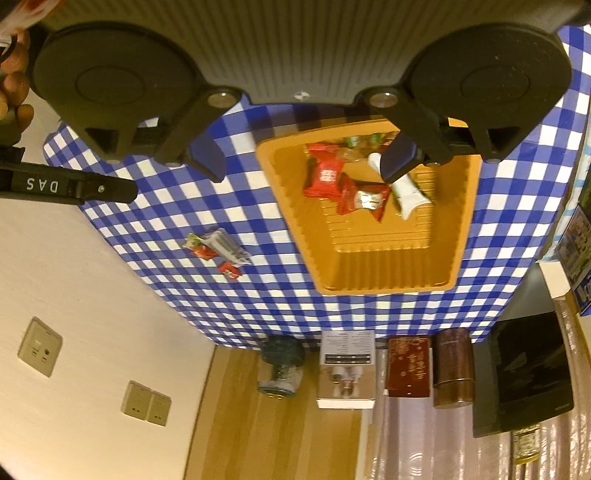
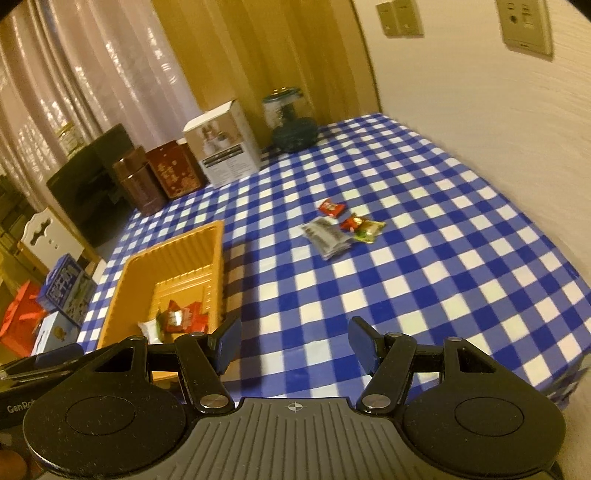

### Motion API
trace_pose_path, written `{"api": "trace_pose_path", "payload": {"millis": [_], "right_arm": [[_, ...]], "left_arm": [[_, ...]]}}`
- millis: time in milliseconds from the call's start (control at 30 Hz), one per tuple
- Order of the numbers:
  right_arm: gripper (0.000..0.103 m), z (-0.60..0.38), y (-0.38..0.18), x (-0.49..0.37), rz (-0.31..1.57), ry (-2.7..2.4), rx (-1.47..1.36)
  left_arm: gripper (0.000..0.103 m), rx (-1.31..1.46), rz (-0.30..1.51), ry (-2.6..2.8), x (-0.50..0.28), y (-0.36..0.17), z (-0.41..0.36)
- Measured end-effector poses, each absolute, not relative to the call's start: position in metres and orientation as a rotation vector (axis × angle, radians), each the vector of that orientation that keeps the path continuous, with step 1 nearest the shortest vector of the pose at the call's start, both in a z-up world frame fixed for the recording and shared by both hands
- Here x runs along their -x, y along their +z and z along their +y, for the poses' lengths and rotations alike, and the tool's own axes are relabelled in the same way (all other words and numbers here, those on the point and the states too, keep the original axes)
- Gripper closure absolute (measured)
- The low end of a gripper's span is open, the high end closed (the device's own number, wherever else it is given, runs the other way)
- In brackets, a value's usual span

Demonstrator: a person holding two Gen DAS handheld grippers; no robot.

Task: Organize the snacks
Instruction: 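Move both open tools back toward the remaining snacks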

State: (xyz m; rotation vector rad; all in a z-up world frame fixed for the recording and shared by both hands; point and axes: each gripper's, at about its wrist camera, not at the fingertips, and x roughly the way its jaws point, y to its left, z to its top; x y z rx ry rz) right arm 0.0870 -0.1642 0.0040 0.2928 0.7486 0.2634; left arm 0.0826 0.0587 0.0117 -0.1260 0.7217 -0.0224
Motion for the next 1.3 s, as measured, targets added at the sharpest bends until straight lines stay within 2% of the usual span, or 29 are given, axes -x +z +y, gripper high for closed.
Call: {"api": "trace_pose_path", "payload": {"millis": [1300], "right_arm": [[0.039,-0.215,-0.01,-0.101,0.776,0.113,-0.286]], "left_arm": [[0.013,0.117,0.745,-0.128,-0.124,0.005,0.003]]}}
